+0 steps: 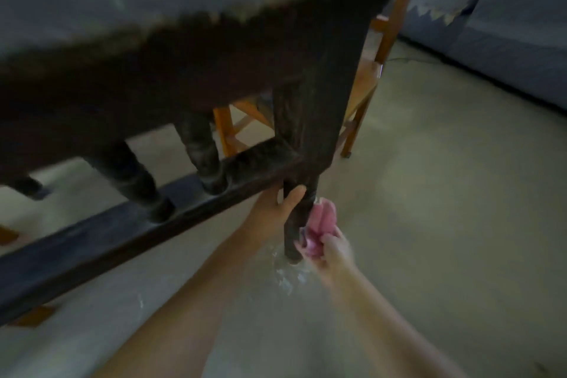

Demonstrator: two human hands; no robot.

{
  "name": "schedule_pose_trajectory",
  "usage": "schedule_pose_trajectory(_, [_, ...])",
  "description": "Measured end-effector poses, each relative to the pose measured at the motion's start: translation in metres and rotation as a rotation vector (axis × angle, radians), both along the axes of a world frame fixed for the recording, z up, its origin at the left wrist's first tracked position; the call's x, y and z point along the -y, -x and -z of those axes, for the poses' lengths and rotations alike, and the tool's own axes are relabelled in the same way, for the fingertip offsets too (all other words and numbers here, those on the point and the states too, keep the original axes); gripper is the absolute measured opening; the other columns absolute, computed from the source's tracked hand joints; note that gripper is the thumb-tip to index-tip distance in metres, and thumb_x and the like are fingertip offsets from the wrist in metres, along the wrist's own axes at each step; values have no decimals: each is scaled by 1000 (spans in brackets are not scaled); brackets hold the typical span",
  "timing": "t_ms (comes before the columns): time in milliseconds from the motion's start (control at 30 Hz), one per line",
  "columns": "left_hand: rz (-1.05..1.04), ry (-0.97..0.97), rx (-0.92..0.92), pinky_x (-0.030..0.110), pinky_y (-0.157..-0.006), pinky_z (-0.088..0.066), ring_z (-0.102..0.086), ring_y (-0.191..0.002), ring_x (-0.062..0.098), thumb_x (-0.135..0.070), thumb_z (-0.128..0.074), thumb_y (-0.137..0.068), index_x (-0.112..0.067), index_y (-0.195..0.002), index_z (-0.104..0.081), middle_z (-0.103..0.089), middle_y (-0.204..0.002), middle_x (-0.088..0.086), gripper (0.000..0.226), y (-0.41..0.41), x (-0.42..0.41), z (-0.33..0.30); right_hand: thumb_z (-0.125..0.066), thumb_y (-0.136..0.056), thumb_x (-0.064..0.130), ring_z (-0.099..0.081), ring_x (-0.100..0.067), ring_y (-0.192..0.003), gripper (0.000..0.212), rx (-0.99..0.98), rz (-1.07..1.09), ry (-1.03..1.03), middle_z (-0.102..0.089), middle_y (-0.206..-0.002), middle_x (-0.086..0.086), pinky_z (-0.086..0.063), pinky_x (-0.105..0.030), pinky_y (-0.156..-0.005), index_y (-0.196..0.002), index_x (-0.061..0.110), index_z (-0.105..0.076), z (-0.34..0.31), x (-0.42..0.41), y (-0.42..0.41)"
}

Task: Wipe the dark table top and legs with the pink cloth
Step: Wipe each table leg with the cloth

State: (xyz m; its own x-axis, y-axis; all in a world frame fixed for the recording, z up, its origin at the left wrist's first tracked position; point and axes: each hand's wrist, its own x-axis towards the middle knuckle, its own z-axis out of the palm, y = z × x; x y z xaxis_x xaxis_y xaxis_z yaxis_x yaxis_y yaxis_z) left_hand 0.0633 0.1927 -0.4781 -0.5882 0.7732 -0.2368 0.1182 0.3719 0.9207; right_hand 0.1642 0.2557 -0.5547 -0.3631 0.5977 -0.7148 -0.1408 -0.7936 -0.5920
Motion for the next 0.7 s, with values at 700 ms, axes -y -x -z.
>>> schedule_pose_trajectory(700, [633,655,-631,40,-102,-32,-39,-124,29,-35,-38,-96,-17,-137,-34,-40,-136,13,45,-34,239,-287,-37,-96,47,-33,-20,-133,47,759,-1260,-964,-37,-146,2,-30,-35,-105,-139,28,-42,-375,170,-95])
